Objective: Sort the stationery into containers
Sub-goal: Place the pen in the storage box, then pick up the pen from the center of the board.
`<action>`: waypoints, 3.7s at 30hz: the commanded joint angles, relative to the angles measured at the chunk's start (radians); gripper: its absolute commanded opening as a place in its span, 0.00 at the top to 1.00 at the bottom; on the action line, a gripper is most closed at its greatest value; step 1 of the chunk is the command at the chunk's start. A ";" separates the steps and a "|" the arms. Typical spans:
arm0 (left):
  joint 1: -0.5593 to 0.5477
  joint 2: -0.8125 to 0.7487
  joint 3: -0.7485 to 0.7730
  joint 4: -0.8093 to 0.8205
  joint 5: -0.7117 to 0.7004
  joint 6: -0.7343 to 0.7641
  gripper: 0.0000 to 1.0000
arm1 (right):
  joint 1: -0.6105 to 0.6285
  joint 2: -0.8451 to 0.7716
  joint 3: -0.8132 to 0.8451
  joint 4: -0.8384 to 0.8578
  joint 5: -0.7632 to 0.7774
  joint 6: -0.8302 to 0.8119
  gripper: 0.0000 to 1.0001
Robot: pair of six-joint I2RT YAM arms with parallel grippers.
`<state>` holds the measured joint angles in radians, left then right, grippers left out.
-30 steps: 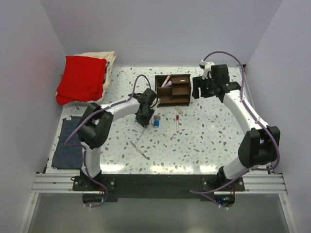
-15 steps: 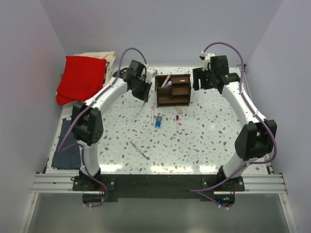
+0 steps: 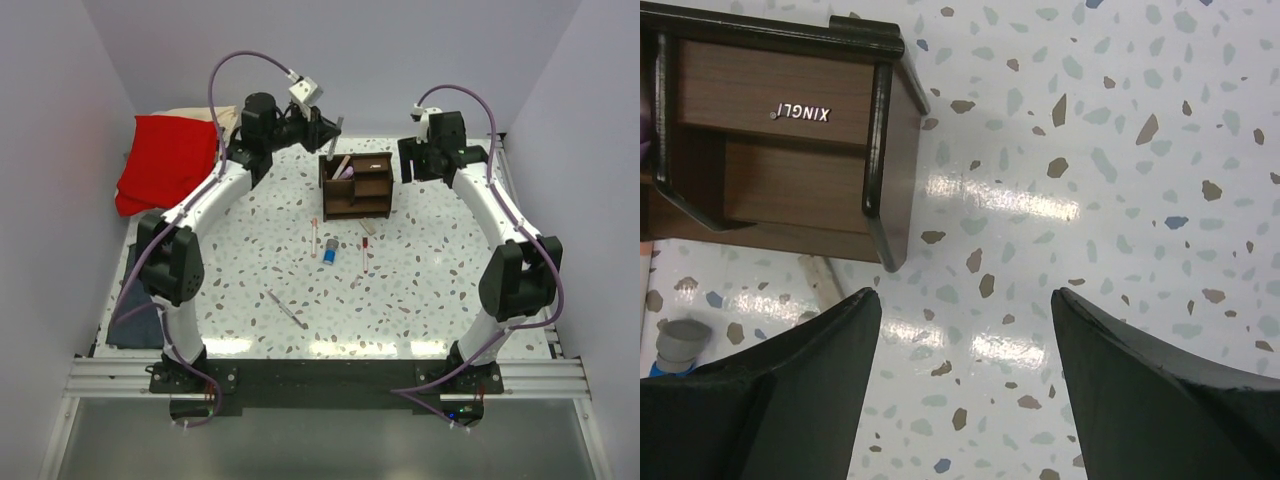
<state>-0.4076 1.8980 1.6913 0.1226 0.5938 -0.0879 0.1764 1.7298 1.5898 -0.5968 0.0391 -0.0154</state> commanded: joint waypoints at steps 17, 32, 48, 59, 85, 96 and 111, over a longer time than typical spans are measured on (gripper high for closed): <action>-0.017 0.237 0.015 0.419 0.061 -0.087 1.00 | -0.006 -0.061 -0.033 0.020 0.065 -0.028 0.27; -0.008 0.228 -0.067 0.374 0.026 0.008 0.93 | -0.006 -0.035 -0.024 0.025 0.047 -0.009 0.27; -0.008 -0.206 -0.259 -0.208 -0.250 0.079 0.39 | -0.006 0.031 0.024 0.041 -0.014 0.002 0.27; -0.028 -0.099 -0.265 -0.656 -0.520 -0.120 0.40 | -0.006 0.053 0.074 0.025 0.064 0.111 0.26; -0.200 0.191 -0.142 -0.564 -0.766 -0.211 0.41 | -0.066 0.022 0.004 0.078 -0.033 0.258 0.27; -0.203 0.196 -0.249 -0.623 -0.660 -0.184 0.52 | -0.081 0.024 -0.002 0.080 -0.034 0.241 0.27; -0.143 0.089 -0.270 -0.687 -0.382 0.034 1.00 | -0.086 0.045 0.035 0.072 -0.036 0.229 0.28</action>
<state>-0.5674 2.0331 1.4086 -0.4290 0.0635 -0.1631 0.0933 1.7908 1.5764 -0.5442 0.0086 0.2241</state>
